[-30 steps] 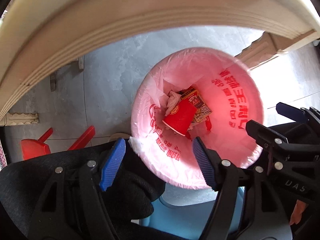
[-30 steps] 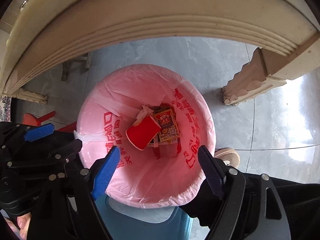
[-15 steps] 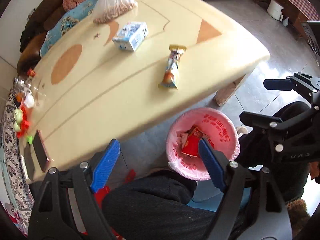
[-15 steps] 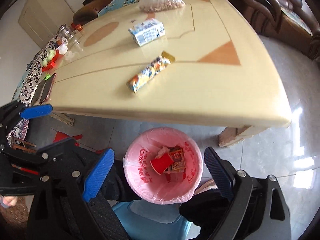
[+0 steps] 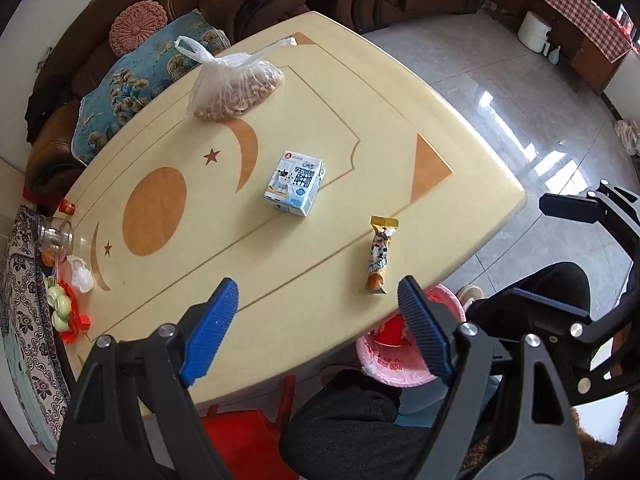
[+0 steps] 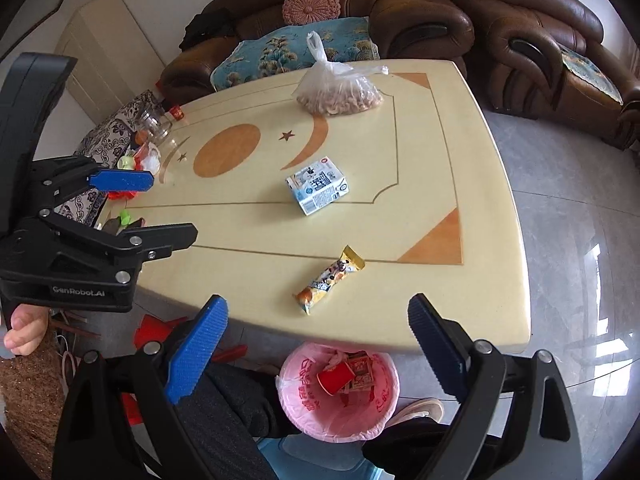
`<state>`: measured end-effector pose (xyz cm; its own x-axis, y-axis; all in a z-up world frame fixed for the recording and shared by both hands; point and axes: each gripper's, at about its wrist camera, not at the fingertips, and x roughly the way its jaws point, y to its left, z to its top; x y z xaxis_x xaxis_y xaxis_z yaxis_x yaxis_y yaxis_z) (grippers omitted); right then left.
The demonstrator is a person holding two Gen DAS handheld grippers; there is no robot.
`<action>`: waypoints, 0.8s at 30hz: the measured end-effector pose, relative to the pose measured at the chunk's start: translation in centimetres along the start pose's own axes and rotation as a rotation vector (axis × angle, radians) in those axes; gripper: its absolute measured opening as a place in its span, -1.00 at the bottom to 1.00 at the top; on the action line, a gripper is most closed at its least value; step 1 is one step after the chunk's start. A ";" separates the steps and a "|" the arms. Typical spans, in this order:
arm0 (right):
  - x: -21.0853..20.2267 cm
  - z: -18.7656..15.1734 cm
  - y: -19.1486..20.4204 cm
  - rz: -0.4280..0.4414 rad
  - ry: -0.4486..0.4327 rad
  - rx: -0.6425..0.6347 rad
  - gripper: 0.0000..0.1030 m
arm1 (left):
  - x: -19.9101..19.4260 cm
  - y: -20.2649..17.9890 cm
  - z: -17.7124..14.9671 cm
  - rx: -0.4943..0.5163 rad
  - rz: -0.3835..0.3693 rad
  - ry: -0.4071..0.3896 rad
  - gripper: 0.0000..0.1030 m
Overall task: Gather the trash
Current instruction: 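Move both tools back over the table toward the milk carton and snack wrapper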
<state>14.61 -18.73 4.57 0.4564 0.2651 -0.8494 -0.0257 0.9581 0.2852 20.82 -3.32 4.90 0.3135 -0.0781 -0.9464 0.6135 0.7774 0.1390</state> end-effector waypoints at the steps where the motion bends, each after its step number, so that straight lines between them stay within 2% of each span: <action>1: 0.0 0.5 -0.2 0.006 0.000 0.013 0.74 | 0.2 0.3 0.6 0.000 -0.003 0.004 0.55; 12: 2.4 3.2 -1.1 -0.024 0.039 0.063 0.74 | 3.9 0.9 5.2 0.126 0.006 0.055 0.55; 20: 6.3 3.2 -0.7 -0.014 0.102 0.078 0.74 | 8.3 1.4 7.3 0.160 -0.044 0.102 0.55; 24: 8.5 3.0 -0.7 -0.015 0.138 0.095 0.74 | 10.7 1.5 8.4 0.188 -0.044 0.129 0.55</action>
<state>21.20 -17.52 -1.52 0.3293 0.2697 -0.9049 0.0674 0.9492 0.3074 31.18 -8.25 -2.57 0.1951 -0.0194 -0.9806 0.7528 0.6438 0.1370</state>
